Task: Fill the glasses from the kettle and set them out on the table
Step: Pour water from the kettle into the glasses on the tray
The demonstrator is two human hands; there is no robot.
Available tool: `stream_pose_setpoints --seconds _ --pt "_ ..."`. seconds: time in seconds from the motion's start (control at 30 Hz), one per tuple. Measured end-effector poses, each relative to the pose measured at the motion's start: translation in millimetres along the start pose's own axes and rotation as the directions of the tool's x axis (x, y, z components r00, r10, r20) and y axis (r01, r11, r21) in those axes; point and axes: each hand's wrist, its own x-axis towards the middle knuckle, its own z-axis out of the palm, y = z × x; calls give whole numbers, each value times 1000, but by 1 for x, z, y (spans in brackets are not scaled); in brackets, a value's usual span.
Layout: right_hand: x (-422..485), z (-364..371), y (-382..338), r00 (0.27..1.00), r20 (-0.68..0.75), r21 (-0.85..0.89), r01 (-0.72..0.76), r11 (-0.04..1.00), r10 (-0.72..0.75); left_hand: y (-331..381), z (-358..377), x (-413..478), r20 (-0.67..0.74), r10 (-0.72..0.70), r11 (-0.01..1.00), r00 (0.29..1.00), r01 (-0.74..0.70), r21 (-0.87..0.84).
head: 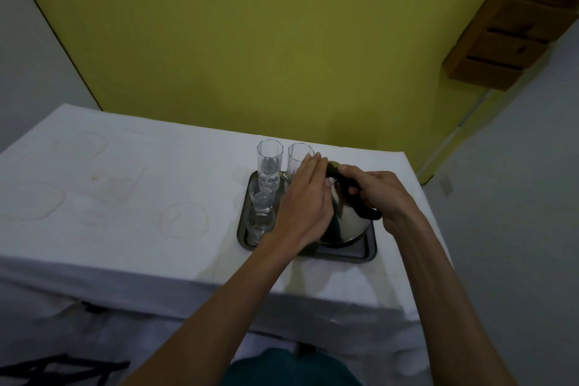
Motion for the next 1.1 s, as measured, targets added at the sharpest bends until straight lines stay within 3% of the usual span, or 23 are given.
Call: stream_pose_setpoints --seconds 1.1 --pt "0 -2 -1 1000 1 42 15 999 -15 5 -2 1 -19 5 1000 1000 -5 0"
